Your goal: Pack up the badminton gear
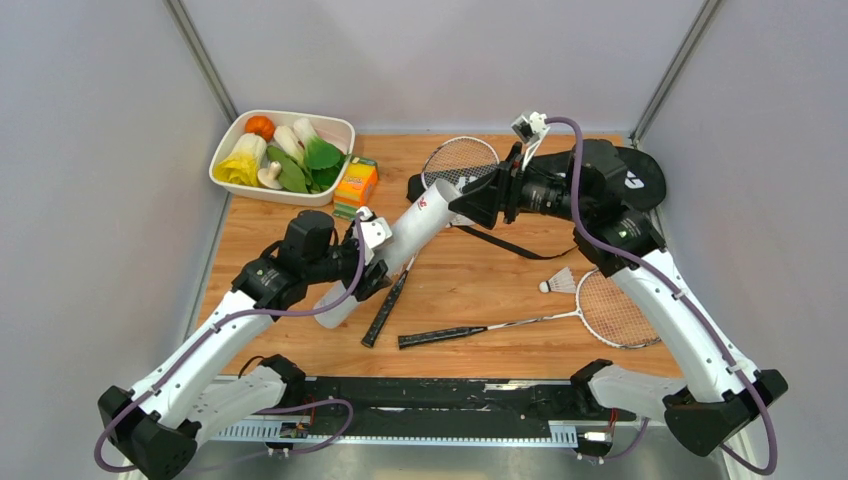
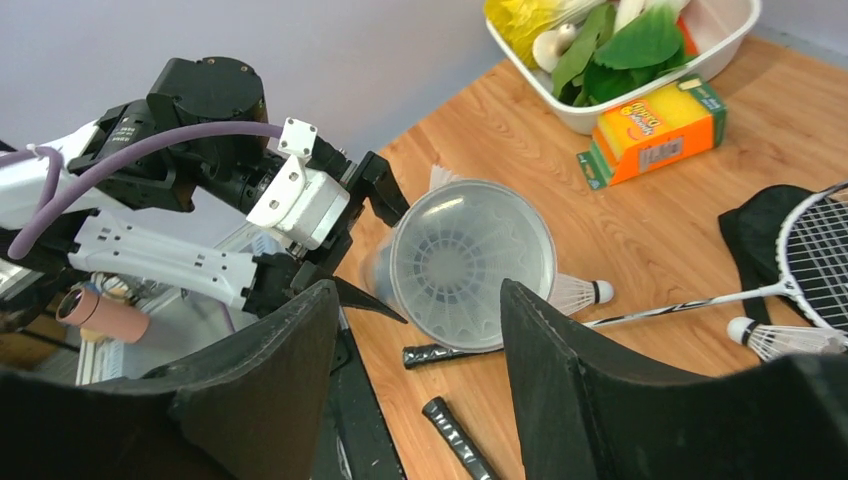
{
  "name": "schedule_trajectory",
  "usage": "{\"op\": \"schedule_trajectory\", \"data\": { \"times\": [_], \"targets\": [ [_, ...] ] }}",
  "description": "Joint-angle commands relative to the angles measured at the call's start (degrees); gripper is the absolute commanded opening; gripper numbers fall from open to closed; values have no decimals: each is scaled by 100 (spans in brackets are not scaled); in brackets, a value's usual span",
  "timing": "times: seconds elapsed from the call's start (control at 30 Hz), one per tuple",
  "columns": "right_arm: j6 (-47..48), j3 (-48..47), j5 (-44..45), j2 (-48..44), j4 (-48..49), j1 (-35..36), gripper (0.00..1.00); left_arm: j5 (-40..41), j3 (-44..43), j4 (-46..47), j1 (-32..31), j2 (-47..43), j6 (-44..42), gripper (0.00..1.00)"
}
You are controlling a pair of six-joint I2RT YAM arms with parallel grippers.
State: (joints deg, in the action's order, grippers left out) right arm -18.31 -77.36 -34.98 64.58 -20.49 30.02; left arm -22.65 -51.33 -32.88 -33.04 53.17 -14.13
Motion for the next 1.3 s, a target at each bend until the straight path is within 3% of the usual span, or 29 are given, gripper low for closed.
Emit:
{"op": "schedule_trajectory", "data": {
  "times": [0.0, 0.27, 0.3, 0.47, 1.27],
  "targets": [
    [-33, -299, -681, 99, 236, -23, 61, -28, 56, 522, -46, -359, -325, 55],
    [-253, -38, -1108, 206, 575, -23, 48, -86, 47, 551, -54, -375, -265, 55],
    [-260, -39, -1180, 238, 595, -23, 44, -84, 38, 557, -54, -372, -265, 55],
    [-309, -143, -1191, 275, 628, -16, 2, 96, 85, 583, -54, -392, -280, 54],
    [-620, -469, -1704, 0, 902, -555, 0, 574, 191, 447, -54, -427, -406, 53]
  ]
}}
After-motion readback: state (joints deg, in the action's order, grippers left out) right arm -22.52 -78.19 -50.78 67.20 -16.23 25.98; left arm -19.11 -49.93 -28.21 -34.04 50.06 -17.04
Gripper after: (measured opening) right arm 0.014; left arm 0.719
